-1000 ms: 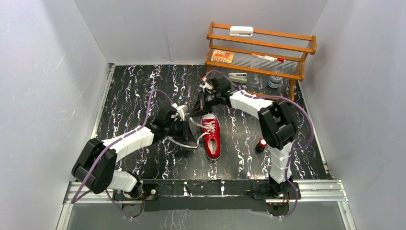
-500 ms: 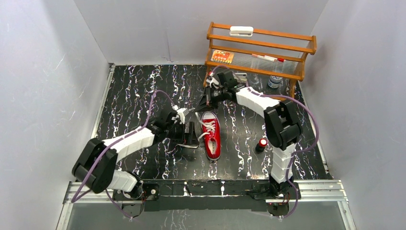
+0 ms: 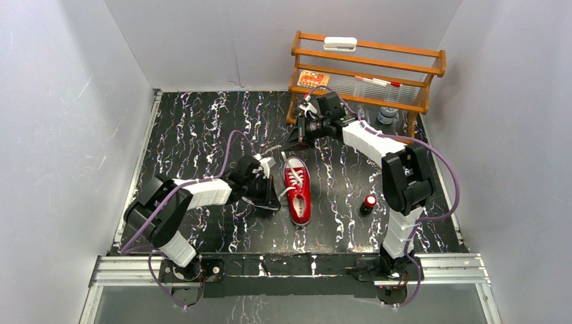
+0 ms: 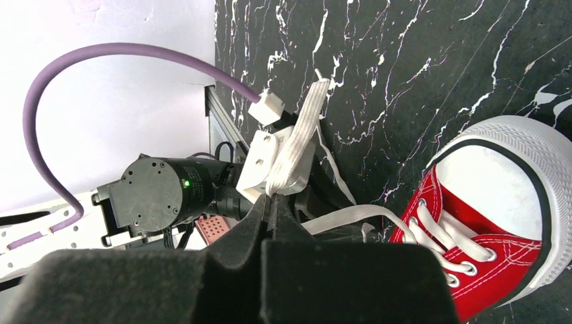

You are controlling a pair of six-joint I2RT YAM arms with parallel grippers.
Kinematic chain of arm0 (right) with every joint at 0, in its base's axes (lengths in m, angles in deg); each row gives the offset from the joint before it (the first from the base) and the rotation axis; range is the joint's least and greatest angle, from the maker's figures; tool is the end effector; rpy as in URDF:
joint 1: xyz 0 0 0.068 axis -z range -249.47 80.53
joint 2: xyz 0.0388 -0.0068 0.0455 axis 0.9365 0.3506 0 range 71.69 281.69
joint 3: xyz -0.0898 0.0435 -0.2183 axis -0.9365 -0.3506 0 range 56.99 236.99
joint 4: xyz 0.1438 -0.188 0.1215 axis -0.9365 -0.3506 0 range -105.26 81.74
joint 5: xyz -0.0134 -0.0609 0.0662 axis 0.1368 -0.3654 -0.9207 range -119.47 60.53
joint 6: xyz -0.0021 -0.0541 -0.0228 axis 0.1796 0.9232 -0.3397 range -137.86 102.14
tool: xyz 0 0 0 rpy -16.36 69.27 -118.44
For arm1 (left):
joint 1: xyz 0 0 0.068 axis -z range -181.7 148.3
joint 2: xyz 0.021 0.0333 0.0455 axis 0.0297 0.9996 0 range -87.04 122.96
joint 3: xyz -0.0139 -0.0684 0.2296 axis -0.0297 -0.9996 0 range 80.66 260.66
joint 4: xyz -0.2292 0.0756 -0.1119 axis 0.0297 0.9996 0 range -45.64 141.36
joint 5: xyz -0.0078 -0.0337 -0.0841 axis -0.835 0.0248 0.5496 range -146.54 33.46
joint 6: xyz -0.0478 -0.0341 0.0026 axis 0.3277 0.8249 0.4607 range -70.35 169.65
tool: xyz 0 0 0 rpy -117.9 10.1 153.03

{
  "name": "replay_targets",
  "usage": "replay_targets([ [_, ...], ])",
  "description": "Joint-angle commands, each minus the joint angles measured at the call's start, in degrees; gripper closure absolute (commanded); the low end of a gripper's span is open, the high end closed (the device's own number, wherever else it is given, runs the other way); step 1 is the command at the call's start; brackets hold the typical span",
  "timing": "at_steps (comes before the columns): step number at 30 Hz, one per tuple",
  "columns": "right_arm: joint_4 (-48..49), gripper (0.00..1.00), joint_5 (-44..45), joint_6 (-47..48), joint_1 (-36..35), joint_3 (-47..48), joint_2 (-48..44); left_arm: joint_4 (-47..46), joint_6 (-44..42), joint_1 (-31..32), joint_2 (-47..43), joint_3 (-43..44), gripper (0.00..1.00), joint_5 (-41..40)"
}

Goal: Tie the shoes

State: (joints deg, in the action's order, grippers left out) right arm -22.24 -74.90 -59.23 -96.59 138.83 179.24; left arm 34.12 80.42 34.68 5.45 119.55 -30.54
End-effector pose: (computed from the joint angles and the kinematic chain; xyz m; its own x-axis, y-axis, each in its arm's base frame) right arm 0.3605 0.2186 0.2121 -0.9605 0.0291 -0.2768 -0.2306 0.4736 0.8500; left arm 0.2371 -0.1979 0.1006 -0.8789 0.0765 -0.4708 0.3958 0.6677 -0.6305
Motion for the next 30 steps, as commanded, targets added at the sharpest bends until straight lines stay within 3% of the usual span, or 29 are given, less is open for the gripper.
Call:
replay_targets([
  [1,1.05,1.00,-0.96,1.02,-0.11,-0.63,-1.51,1.16,1.75,0.53,-8.00,-1.53,1.00,-1.36],
  [8,4.21,1.00,-1.20,-0.29,-1.59,-1.71,1.20,7.03,4.13,1.26,-16.50,-0.50,1.00,2.85],
  [17,3.36,0.98,-1.89,0.76,-9.42,2.69,9.05,9.89,8.01,1.63,-20.88,2.08,1.00,7.86],
  [18,2.18,0.93,-2.09,1.62,-9.85,3.52,9.56,9.89,8.40,1.67,-20.94,2.59,1.00,8.25],
  [21,-3.26,0.64,-2.13,4.76,-8.54,7.47,9.35,12.99,8.72,1.67,-20.26,4.80,1.00,8.52],
  [22,-10.20,0.49,-1.89,8.47,-4.99,9.83,7.63,15.20,8.51,1.67,-19.22,6.87,1.00,7.89],
  [23,-13.84,0.43,-1.59,11.68,-2.91,9.54,5.06,16.47,8.25,1.68,-18.31,8.26,1.00,7.50],
  [27,-19.32,0.31,1.43,19.13,2.76,2.73,-3.69,16.92,9.65,1.35,-15.47,11.13,1.00,7.73],
  [30,-20.65,0.29,3.53,23.86,3.56,-4.51,-9.89,17.68,11.43,0.87,-12.21,13.76,1.00,8.82],
])
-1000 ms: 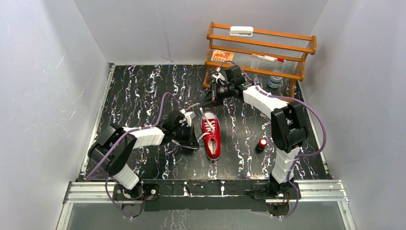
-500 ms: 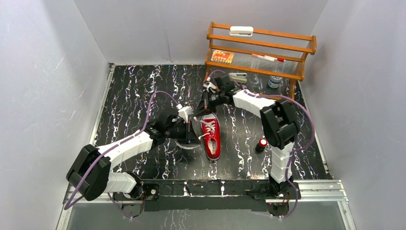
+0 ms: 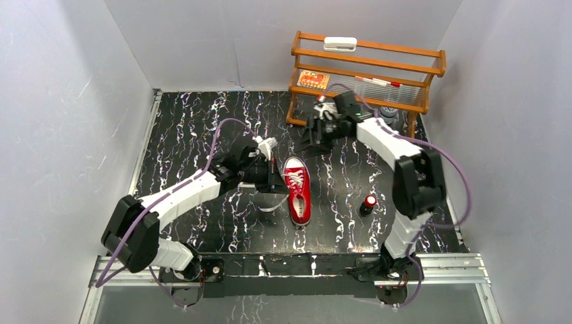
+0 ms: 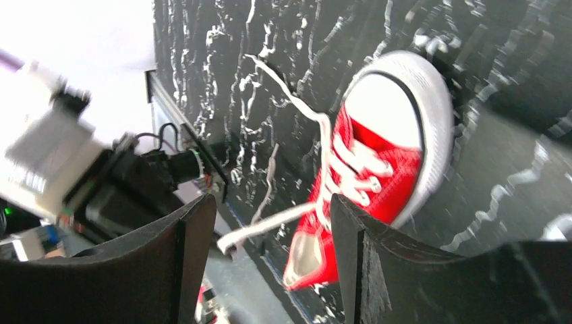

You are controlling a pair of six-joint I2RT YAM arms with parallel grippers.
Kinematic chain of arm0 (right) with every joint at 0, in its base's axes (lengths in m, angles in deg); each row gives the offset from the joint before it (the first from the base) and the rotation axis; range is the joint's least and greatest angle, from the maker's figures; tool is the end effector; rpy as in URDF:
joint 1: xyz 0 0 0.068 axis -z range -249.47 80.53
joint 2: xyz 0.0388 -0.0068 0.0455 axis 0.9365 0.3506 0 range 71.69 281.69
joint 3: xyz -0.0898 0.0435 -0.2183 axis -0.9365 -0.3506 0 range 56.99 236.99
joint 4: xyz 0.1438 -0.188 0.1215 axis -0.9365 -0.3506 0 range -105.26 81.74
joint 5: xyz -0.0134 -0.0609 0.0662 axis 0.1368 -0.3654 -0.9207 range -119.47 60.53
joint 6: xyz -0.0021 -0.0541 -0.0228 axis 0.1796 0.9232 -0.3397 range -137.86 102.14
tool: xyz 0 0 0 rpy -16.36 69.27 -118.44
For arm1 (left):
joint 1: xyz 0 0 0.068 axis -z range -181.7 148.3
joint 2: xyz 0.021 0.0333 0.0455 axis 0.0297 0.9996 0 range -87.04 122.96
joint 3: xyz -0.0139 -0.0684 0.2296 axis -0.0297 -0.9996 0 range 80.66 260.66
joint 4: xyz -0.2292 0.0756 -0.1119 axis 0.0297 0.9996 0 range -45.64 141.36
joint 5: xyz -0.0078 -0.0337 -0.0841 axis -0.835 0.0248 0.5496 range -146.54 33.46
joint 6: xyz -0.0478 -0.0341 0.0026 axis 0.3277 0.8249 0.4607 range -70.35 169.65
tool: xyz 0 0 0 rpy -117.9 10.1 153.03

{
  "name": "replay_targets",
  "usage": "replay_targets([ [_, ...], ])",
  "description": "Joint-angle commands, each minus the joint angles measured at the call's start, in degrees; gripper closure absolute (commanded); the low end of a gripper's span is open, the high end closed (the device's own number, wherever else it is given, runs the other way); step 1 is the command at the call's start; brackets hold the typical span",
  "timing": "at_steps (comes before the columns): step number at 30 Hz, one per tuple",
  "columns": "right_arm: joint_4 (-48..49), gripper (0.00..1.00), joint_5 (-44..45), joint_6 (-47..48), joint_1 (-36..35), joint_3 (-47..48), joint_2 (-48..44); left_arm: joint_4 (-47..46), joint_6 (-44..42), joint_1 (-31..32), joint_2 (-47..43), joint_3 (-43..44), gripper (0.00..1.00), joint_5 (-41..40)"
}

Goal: Tie the shoes

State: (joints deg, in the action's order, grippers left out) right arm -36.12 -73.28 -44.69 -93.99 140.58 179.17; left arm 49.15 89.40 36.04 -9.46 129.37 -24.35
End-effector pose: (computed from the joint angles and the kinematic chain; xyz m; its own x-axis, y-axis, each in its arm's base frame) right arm 0.3578 0.1956 0.2043 -0.9487 -0.0748 -0.3071 -0.2928 0.5743 0.7645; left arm 0.2313 -0.2077 0.2090 -0.8924 0.0065 -0.4512 0.3877 0.5228 -0.7592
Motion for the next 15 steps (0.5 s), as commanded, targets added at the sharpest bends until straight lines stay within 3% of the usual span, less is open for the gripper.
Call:
replay_targets([
  [1,-5.46,0.29,1.32,9.56,0.88,-9.64,-11.85,2.63,3.38,-0.80,3.69,4.62,1.00,3.29],
  [10,13.48,0.35,-4.81,7.46,-0.13,-29.72,-26.10,0.07,11.60,-6.44,9.03,7.87,1.00,11.22],
  [15,20.48,0.37,-2.84,5.86,-4.22,-31.35,-25.31,-2.38,15.96,-7.69,9.99,8.03,1.00,14.47],
])
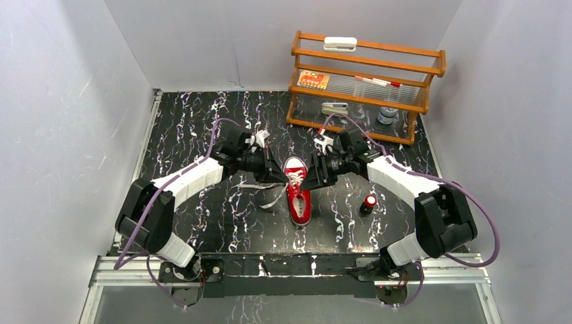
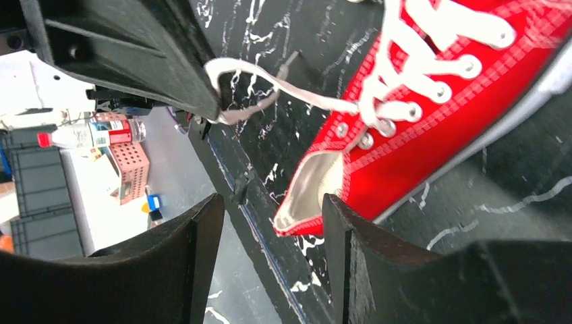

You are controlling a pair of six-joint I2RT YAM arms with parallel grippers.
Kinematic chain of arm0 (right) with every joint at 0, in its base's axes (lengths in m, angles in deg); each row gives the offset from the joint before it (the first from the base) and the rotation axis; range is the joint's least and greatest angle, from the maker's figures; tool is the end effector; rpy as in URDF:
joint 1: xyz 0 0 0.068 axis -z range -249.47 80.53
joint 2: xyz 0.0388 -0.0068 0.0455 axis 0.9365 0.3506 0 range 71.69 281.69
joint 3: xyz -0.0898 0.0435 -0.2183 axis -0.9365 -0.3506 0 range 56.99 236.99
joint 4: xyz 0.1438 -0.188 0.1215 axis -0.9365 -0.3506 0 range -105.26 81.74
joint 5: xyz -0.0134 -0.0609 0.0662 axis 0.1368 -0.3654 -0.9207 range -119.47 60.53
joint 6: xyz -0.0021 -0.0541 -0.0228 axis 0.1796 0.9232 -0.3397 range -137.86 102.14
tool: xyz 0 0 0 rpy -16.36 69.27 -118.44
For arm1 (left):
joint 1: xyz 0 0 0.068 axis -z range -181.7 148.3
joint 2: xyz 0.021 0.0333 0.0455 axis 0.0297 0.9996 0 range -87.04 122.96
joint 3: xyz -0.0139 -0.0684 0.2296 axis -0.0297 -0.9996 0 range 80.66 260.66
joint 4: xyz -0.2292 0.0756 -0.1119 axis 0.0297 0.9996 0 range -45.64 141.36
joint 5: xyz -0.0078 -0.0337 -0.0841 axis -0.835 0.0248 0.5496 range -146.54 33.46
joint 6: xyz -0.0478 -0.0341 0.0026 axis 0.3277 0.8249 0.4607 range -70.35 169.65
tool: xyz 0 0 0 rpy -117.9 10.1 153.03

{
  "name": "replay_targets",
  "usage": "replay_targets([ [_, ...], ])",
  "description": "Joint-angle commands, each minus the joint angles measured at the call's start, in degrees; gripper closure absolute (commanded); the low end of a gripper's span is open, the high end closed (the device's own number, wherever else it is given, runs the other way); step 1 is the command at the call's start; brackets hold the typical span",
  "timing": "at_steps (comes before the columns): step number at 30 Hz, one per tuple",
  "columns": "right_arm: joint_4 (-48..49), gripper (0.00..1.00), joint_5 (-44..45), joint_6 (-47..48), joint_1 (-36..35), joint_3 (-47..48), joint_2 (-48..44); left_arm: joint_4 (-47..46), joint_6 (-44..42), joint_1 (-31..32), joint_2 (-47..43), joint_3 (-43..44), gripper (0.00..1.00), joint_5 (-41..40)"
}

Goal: Tie the shoes

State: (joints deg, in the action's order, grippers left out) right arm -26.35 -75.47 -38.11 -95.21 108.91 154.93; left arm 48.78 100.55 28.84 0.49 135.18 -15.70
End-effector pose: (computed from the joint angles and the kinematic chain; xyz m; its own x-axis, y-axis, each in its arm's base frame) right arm 0.2615 0.1600 0.1846 -0.8921 -0.1632 -0.4214 -0.4419 0.5105 0.7377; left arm 0.2759 -0.1951 0.1929 -0.9756 -0.1061 -0.1925 0.1184 0.4842 -0.8669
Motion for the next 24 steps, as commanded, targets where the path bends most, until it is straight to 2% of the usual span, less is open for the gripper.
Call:
replay_targets([
  [1,12.93,0.36,-0.17,-1.82,-3.74,0.06,-0.81,-2.50,6.01,-0.68,0.14,2.01,1.00,6.09],
  [6,23.51,0.36,6.19,-7.52,-8.66,-4.07,-1.88,-3.23,8.59,-1.30,0.83,1.99,1.00,6.79],
  [8,25.68,0.44,9.25,-9.34,-9.96,-5.94,-1.95,-2.10,8.64,-1.51,1.26,2.64,1.00,6.91],
  [11,31.79,0.50,11.60,-12.13,-11.25,-9.14,-2.29,-1.43,8.91,-1.63,1.58,3.64,1.00,7.32],
  [20,41.81,0.47,17.52,-16.40,-16.07,-12.93,-2.66,0.17,9.33,-1.86,2.15,4.26,1.00,7.68],
  [24,41.87,0.46,23.49,-16.61,-18.40,-13.43,-3.28,-0.57,10.80,-2.04,2.20,4.27,1.00,8.17],
])
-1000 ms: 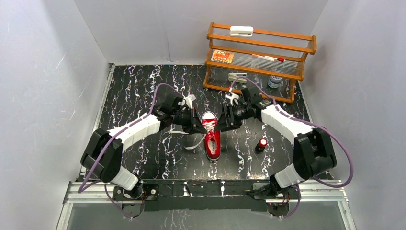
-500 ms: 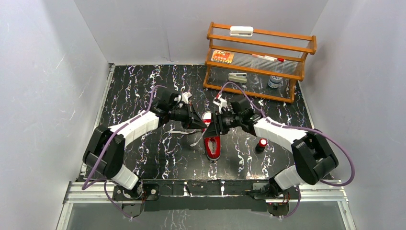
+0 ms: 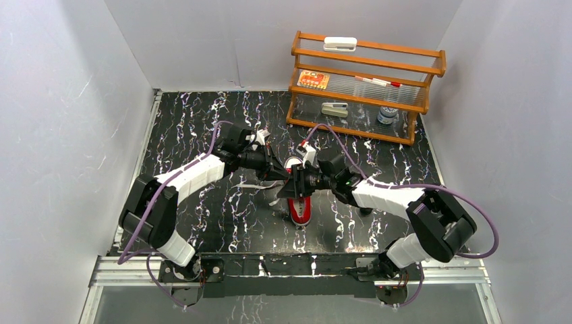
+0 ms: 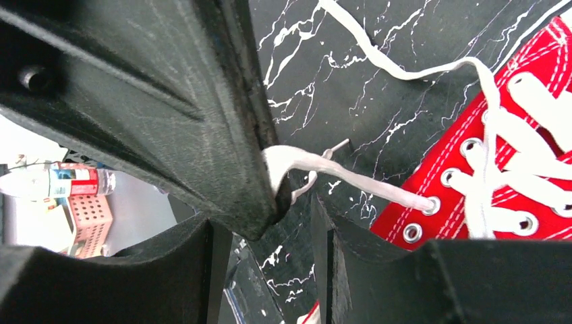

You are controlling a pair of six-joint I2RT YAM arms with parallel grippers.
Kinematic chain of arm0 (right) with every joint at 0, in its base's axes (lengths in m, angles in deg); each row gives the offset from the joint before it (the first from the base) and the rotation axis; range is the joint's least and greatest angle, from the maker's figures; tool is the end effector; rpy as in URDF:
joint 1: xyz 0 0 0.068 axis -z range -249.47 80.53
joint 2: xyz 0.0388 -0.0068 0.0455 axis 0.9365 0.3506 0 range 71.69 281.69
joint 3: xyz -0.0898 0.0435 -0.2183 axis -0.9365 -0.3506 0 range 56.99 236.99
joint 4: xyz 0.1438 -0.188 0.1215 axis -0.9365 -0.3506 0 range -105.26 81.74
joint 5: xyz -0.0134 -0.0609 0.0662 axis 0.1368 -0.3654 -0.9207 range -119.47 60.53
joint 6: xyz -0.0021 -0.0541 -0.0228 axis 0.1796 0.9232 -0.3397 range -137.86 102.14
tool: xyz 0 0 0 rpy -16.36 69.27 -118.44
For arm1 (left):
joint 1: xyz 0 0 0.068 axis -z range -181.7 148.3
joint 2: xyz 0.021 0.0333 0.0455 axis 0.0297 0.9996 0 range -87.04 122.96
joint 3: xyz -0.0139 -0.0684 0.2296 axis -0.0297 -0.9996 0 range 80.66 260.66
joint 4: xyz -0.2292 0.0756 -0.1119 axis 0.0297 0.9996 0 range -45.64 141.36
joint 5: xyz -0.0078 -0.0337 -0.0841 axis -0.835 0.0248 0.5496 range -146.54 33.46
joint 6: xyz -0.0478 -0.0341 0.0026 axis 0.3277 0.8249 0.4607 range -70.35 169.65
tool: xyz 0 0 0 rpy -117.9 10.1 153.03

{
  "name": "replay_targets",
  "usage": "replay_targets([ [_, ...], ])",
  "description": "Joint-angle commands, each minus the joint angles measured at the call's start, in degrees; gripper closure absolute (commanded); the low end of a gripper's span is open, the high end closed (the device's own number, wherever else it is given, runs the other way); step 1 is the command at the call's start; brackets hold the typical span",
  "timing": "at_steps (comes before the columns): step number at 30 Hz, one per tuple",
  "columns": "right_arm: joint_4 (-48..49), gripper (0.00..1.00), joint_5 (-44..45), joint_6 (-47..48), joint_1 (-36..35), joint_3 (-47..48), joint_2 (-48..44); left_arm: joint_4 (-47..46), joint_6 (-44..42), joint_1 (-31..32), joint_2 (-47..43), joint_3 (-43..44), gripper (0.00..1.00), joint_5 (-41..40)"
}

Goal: Tie the shoes

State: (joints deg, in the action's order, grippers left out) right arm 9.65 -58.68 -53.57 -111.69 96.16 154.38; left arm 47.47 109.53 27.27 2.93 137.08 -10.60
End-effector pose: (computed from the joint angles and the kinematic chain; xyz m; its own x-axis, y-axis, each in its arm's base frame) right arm 0.2183 0.2260 0.1650 -0.7925 -0.0312 -0.6091 -0.5541 0.4543 0.6976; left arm 0.2866 -0.1936 0.1935 -0.9897 -0.1396 -0.0315 -0.0296 0.4154 -0.9092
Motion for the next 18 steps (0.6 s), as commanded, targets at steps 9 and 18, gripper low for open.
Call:
replay_targets([
  [9,9.35,0.66,14.12,-2.39,-3.12,-2.72,-2.99,2.55,1.38,-0.92,-0.97,2.97,1.00,3.46],
  [18,-28.90,1.00,13.36,0.28,-1.96,9.64,-9.55,6.29,-5.84,-1.08,-0.33,3.99,1.00,1.33],
])
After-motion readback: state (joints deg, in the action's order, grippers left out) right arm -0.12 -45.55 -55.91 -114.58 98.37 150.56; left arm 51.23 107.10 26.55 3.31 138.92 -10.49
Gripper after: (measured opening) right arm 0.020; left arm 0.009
